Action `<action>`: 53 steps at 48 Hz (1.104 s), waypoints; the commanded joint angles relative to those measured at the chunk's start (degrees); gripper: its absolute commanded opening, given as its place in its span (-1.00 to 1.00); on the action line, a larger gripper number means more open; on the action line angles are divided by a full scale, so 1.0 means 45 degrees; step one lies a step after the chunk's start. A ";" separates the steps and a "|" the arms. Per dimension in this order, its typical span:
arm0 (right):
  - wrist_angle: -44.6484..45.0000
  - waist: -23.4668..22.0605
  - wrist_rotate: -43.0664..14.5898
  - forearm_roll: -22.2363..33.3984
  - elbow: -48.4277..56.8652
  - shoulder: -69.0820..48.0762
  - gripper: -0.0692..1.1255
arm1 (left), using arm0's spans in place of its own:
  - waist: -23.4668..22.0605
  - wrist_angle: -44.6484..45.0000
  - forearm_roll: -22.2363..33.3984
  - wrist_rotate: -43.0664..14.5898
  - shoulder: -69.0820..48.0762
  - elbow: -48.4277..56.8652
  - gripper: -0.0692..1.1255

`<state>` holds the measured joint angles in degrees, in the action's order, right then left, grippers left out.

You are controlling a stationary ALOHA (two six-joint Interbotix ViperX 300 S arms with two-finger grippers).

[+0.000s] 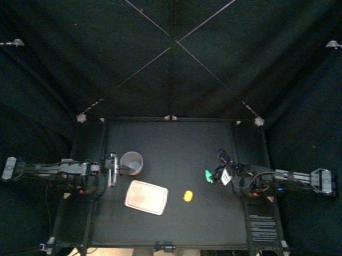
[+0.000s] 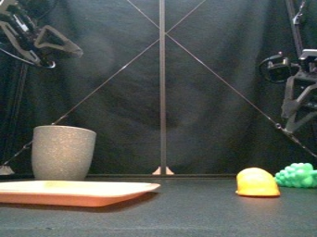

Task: Pick the green grapes then place it in the grey bowl
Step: Pick the green grapes

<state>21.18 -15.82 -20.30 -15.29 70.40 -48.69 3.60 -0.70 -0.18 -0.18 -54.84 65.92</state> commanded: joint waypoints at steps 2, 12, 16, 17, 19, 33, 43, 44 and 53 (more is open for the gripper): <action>-0.0156 -0.0059 -0.0508 0.0039 0.0195 0.0527 0.88 | 0.0020 -0.0059 0.0020 -0.0020 0.0059 -0.0176 -0.66; -0.1563 0.0000 -0.0664 0.0000 0.0723 0.1465 0.87 | 0.0059 -0.0078 0.0020 -0.0020 0.0059 -0.0156 -0.66; -0.2207 -0.0039 -0.0664 0.0000 0.0820 0.1992 0.87 | 0.0098 -0.0059 0.0020 -0.0020 0.0059 -0.0117 -0.66; -0.2324 -0.0039 -0.0664 0.0000 0.0820 0.2109 0.87 | 0.0117 -0.0078 0.0020 -0.0020 0.0059 -0.0098 -0.66; -0.2520 -0.0039 -0.0664 -0.0020 0.0840 0.2363 0.87 | 0.0137 -0.0059 0.0020 0.0000 0.0078 -0.0059 -0.66; -0.3711 -0.0117 -0.0625 0.0078 0.0840 0.4336 0.87 | 0.0098 -0.0137 0.0020 -0.0020 0.0059 -0.0098 -0.66; -0.4141 -0.0117 -0.0645 0.0078 0.0703 0.5059 0.84 | 0.0039 -0.0293 0.0020 -0.0020 0.0059 -0.0156 -0.66; -0.4141 -0.0098 -0.0645 0.0059 0.0684 0.5098 0.83 | 0.0039 -0.0313 0.0020 0.0000 0.0059 -0.0156 -0.66; -0.4141 0.0098 -0.0645 0.0059 0.0547 0.5273 0.57 | 0.0000 -0.0293 0.0020 0.0000 0.0059 -0.0156 -0.66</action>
<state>2.90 -15.73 -23.20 -14.85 74.00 -24.96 3.78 -1.49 -0.09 -0.18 -54.84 66.71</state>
